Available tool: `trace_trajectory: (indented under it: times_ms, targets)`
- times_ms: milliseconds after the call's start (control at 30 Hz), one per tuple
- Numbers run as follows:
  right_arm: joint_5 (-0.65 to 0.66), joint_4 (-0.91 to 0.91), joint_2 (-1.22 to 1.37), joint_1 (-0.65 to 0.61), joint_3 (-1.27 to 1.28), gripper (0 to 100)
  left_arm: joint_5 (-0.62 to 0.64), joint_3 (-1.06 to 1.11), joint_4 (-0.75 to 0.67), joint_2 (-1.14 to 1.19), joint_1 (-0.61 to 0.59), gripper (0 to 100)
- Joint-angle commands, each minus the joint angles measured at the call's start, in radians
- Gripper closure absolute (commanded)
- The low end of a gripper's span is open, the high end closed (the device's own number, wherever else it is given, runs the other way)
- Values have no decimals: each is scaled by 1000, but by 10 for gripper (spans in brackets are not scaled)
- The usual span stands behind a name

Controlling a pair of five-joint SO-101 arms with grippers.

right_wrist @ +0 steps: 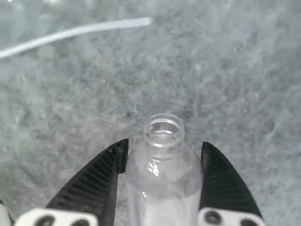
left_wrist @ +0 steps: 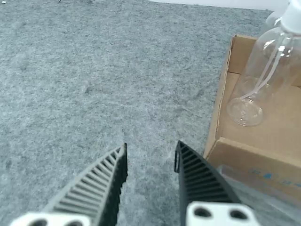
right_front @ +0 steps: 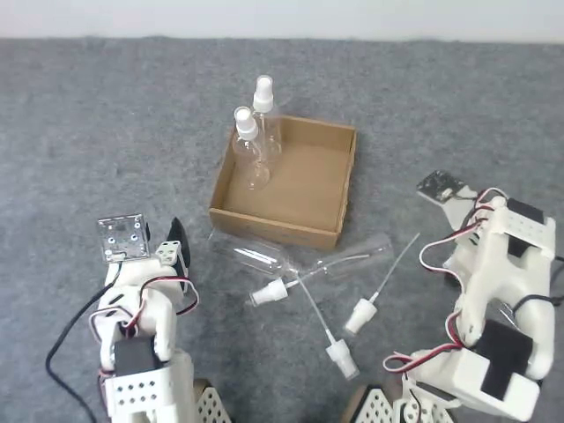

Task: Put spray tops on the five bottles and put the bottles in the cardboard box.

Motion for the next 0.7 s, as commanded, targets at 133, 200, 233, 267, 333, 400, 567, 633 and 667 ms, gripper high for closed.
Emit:
trace_trajectory:
  times_ms: [133, 200, 233, 267, 333, 400, 567, 633, 667]
  targets:
    - [-229, -16, -12, -2, -63, 840, 5, -10, -6, -17, -2, 844]
    - [-269, -16, -10, -10, -60, 840, 5, -10, -6, -17, -2, 844]
    - [-287, -16, -10, -18, -60, 840, 5, -10, -6, -17, -2, 844]
    - [-305, -16, -10, -25, -60, 840, 5, -10, -6, -17, -2, 844]
    - [-331, -16, -10, -39, -60, 840, 5, -10, -6, -17, -2, 844]
    - [-354, -16, -10, -53, -60, 839, 5, -10, -6, -17, -2, 844]
    - [-388, -16, -12, -68, -58, 835, 5, -10, -6, -17, -2, 844]
    - [-390, -13, -18, -68, -57, 832, 5, -10, -6, -17, -2, 844]
    - [-393, -10, -18, -68, -57, 818, 5, -10, -6, -17, -2, 844]
